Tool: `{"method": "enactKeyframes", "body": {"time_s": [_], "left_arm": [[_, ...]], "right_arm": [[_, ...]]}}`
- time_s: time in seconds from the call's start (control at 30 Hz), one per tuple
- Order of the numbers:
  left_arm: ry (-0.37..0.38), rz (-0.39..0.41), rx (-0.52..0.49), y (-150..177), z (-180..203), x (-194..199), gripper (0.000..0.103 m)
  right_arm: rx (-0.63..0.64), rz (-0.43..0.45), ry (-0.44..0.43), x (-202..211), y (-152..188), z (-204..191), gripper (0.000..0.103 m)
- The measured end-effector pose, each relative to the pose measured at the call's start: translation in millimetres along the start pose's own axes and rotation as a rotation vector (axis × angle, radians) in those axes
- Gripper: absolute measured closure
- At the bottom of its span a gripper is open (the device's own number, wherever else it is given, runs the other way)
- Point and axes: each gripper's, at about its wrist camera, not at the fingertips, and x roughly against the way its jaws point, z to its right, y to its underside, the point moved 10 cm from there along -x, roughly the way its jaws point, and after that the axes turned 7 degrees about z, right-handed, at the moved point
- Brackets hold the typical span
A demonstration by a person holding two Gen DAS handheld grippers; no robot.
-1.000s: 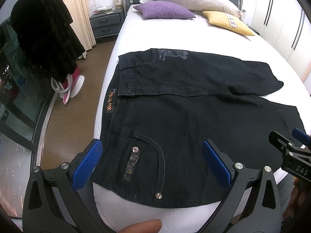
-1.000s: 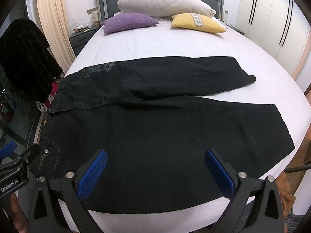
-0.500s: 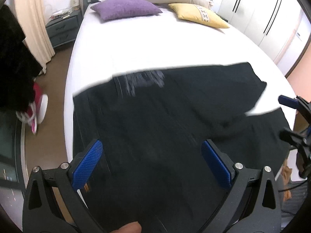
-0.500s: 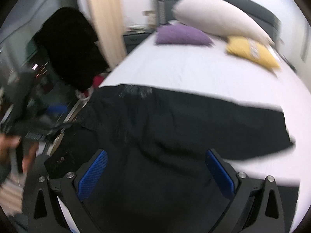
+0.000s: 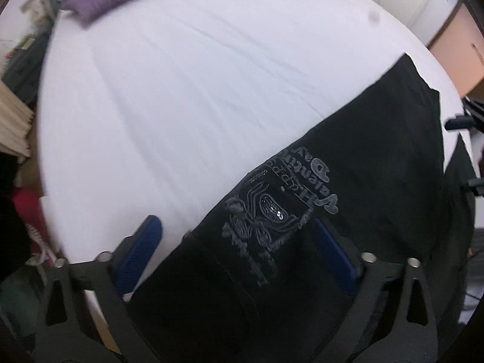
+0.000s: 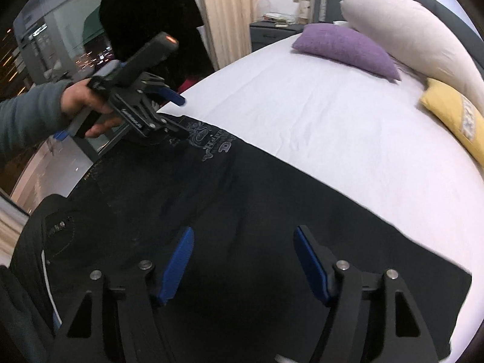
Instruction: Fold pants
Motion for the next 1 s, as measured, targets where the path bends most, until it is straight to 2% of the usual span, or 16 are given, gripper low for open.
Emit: {"method": "enactKeyframes", "body": {"time_s": [0.13,0.3,0.37,0.43,0.5,0.53,0.6,0.67,0.73,0.9,1.0], "left_arm": [[0.057,-0.064,-0.017,-5.0,-12.4,-21.9,0.021],[0.089,-0.118,-0.04,-17.2,-22.2,-36.4,0.024],[0.097,-0.125,-0.052,-15.7,-16.3,-36.6,0.039],[0.112,-0.131,-0.051,-16.9,-10.8,-37.7,0.061],[0.101,-0.119,-0.064,-18.7,-4.6,-35.6,0.076],[0.086,-0.103,-0.069,-20.9,-1.8,-32.9,0.083],[0.063,-0.055,-0.091,-25.3,2.3,-25.4,0.088],[0.039,-0.013,-0.1,-28.1,2.7,-19.4,0.089],[-0.016,0.046,-0.134,-28.9,4.5,-8.9,0.089],[-0.208,0.18,-0.338,-33.9,20.3,1.1,0.089],[-0.266,0.27,-0.387,-26.9,38.4,-4.2,0.09]], "right_arm": [[0.027,-0.04,-0.048,-19.4,-7.3,14.6,0.034],[0.057,-0.06,-0.078,-31.8,-18.7,25.4,0.036],[0.06,-0.071,-0.07,-37.5,-24.0,31.8,0.036],[0.063,-0.083,-0.068,-43.3,-28.3,37.6,0.041],[0.07,-0.092,-0.057,-47.6,-32.0,40.1,0.044],[0.075,-0.1,-0.054,-50.8,-33.8,41.7,0.046],[0.09,-0.121,-0.051,-56.4,-37.4,43.7,0.051],[0.104,-0.137,-0.05,-62.8,-40.7,43.8,0.051],[0.114,-0.161,-0.056,-70.6,-42.0,44.2,0.051],[0.167,-0.212,-0.064,-93.5,-49.5,39.5,0.052],[0.177,-0.237,-0.088,-104.6,-54.4,36.9,0.052]]}}
